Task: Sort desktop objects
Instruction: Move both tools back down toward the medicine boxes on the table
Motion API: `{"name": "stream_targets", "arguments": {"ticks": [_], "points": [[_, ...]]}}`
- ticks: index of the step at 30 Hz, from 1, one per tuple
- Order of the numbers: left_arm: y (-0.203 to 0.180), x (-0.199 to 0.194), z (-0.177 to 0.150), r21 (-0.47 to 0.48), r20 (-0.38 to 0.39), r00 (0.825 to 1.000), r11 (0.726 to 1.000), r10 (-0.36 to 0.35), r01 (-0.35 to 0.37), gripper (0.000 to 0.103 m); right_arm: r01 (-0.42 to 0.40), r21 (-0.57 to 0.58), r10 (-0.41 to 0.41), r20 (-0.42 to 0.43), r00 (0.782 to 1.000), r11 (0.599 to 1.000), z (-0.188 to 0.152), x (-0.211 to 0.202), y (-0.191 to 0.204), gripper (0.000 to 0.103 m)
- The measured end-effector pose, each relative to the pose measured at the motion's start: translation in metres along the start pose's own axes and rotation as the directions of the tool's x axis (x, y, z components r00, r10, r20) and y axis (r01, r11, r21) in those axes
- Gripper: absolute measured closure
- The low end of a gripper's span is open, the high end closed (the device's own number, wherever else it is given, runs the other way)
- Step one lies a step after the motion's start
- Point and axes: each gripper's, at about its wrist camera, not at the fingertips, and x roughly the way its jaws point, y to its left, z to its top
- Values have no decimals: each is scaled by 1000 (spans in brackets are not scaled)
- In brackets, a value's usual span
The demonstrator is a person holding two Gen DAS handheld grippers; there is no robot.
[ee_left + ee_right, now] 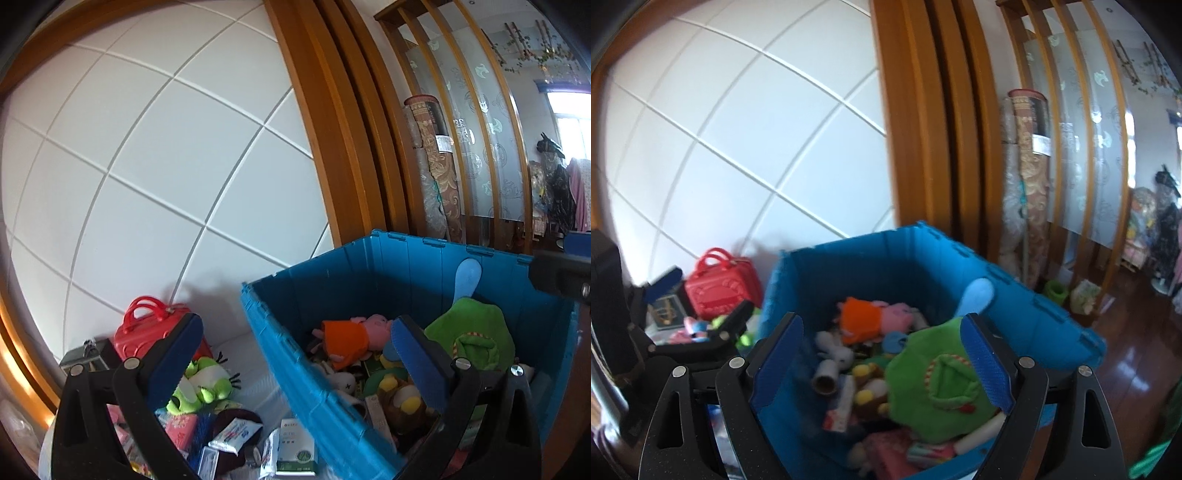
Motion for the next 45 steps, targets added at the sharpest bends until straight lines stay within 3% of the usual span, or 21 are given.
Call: {"name": "stream_targets", "arguments": {"ticks": [11,19,27,33,38,41,45], "points": [[75,-38,-91,-59,-33,997,996,68,-69,0,-142,-102,146,35,989,985,-29,-11,78,8],[153,-37,-148,-30,-111,986,991,123,-127,0,-154,-103,155,2,988,983,-39,6,135,4],[236,-26,-196,-7,-172,977,991,127,-130,0,-185,-107,178,-74,981,977,-68,33,212,4],[281,-16,-245,56,-226,972,997,70,-59,0,-182,-79,167,-172,971,980,-112,65,261,4],[306,-4,-301,79,-319,948,996,-10,37,0,-165,-73,144,-231,962,984,-145,84,284,4],[311,8,-337,73,-380,919,987,-103,141,0,-160,-73,132,-292,947,984,-170,99,290,4],[308,27,-378,68,-461,861,959,-214,275,9,-147,-65,112,-376,920,987,-200,125,286,4]]}}
